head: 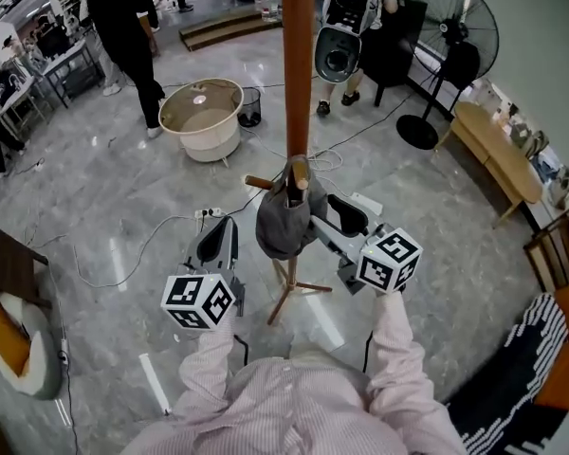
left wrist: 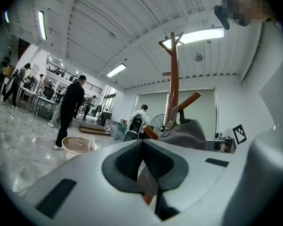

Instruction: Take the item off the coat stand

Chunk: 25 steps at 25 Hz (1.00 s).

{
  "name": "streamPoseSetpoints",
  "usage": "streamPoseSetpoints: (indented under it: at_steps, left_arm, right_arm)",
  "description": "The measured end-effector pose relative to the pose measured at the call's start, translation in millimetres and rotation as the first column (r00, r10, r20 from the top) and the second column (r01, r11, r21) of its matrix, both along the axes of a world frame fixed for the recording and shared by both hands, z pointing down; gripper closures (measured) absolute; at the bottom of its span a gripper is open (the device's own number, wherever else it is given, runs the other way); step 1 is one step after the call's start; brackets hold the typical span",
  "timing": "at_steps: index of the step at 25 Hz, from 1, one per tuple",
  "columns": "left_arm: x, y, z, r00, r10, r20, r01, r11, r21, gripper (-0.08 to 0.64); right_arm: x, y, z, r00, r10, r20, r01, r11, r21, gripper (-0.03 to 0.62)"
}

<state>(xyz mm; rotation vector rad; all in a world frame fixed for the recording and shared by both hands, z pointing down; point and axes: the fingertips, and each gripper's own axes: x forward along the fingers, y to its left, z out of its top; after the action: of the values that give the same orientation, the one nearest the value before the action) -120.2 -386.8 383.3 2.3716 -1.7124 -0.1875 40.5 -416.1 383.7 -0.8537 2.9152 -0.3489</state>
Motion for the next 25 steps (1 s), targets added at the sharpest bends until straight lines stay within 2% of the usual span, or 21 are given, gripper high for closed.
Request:
streamPoseSetpoints:
  at_steps: [4, 6, 8, 13, 25]
  left_arm:
    - [-5.2, -4.8, -2.3, 0.999, -0.045, -0.001, 0.045, 0.999, 0.003, 0.558]
    - [-7.0, -3.5, -1.5, 0.998, -0.061, -0.002, 0.061, 0.998, 0.004, 0.558]
    - [-8.6, -0.7, -0.4, 0.998, -0.069, -0.003, 0.069, 0.998, 0.007, 0.558]
    - [-5.2, 4.9, 1.1, 0.998, -0.057, 0.002, 0.057, 0.998, 0.007, 0.558]
    - [-7.0, 24.0, -15.0, 1.000, -0.007, 0.017, 0.006, 0.999, 0.032, 0.558]
  right_arm:
    - [-9.8, -5.7, -5.3, 0.996, -0.089, 0.013, 0.089, 0.996, 0.014, 0.357]
    - [-12.0, -6.1, -5.9, 0.994, -0.109, -0.004, 0.109, 0.993, 0.038, 0.387]
    - [-12.7, -6.5, -4.5, 0.995, -0.098, -0.033, 0.100, 0.993, 0.065, 0.459]
    - [-7.0, -8.3, -3.3, 0.998, -0.035, -0.058, 0.040, 0.995, 0.096, 0.557]
    - [-1.2, 5.8, -23.9, 0.996, 0.070, -0.050, -0.064, 0.991, 0.119, 0.568]
